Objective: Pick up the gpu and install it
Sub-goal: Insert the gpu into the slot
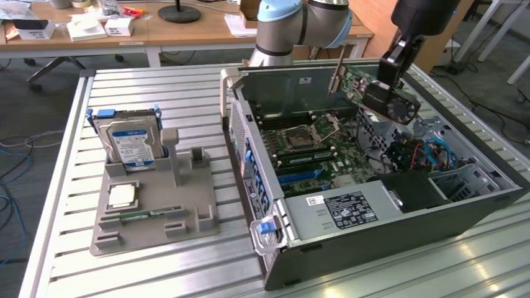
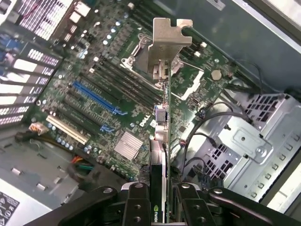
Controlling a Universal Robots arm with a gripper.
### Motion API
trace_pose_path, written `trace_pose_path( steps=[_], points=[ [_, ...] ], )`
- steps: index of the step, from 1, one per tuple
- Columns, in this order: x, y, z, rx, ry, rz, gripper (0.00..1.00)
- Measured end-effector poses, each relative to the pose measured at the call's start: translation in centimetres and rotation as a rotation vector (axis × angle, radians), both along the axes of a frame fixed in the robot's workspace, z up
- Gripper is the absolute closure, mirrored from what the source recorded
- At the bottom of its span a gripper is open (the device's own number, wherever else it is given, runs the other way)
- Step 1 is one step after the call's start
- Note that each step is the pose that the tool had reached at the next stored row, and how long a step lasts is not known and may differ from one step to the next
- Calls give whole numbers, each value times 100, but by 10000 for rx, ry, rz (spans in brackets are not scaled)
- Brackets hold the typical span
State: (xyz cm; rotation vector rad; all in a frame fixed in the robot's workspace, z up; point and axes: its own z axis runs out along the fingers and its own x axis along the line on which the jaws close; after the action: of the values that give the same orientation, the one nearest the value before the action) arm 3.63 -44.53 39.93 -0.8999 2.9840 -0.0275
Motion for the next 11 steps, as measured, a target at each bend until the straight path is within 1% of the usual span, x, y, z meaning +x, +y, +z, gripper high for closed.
trace_pose_path(
  steps=[6,11],
  points=[
    [-3,0,0,-64,0,946,74],
    [-6,0,0,-128,1,1736,74]
  ],
)
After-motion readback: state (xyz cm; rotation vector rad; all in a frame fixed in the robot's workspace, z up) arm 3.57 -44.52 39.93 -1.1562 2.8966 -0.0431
